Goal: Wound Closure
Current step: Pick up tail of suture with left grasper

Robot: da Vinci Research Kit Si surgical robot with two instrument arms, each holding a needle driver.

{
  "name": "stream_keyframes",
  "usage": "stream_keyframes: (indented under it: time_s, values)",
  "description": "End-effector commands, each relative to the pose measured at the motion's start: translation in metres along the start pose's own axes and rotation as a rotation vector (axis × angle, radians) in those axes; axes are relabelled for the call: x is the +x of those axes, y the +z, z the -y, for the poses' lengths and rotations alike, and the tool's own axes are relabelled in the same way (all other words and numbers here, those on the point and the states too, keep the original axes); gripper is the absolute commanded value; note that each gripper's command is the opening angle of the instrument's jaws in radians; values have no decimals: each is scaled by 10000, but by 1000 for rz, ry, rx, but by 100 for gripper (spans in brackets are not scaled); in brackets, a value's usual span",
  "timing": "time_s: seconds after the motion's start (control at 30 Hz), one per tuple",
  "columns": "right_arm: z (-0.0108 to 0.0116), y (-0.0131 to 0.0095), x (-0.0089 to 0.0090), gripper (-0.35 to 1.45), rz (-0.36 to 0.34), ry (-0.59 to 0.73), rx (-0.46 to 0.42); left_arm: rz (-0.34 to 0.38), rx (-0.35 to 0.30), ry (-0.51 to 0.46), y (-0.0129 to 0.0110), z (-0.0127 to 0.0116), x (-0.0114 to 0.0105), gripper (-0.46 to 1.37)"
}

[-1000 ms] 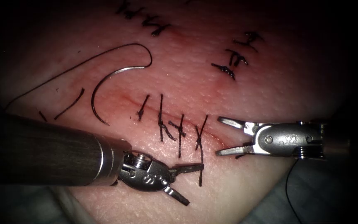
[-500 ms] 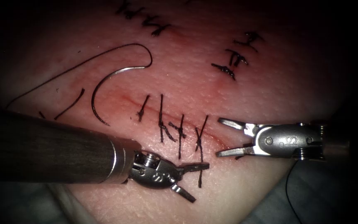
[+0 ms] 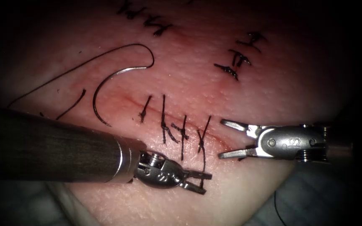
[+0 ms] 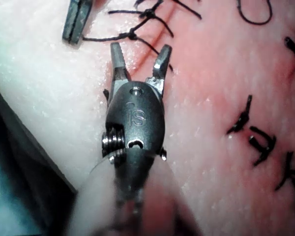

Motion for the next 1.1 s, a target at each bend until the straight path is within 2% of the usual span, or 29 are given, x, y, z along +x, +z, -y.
stream_keyframes:
  time_s: [0.03,0.27,0.33,0.5,0.6,0.77,1.1]
  values:
    - [0,0,0,103,0,0,2,-1,-8,-6,-1,-1,1,-35]
    - [1,0,-1,104,0,-1,2,-6,-15,0,-4,1,5,-35]
    - [2,1,-2,109,-1,-9,3,-4,-12,0,-6,3,5,-35]
    - [13,2,-11,124,-13,-117,4,-1,-5,-3,-13,8,9,-35]
    - [20,4,-16,125,-26,-154,7,0,0,-7,-20,14,13,-35]
    - [25,9,-12,133,-49,-208,26,2,6,-10,-31,23,20,-35]
    - [46,27,-18,131,-146,-341,116,0,5,-10,-36,27,25,-35]
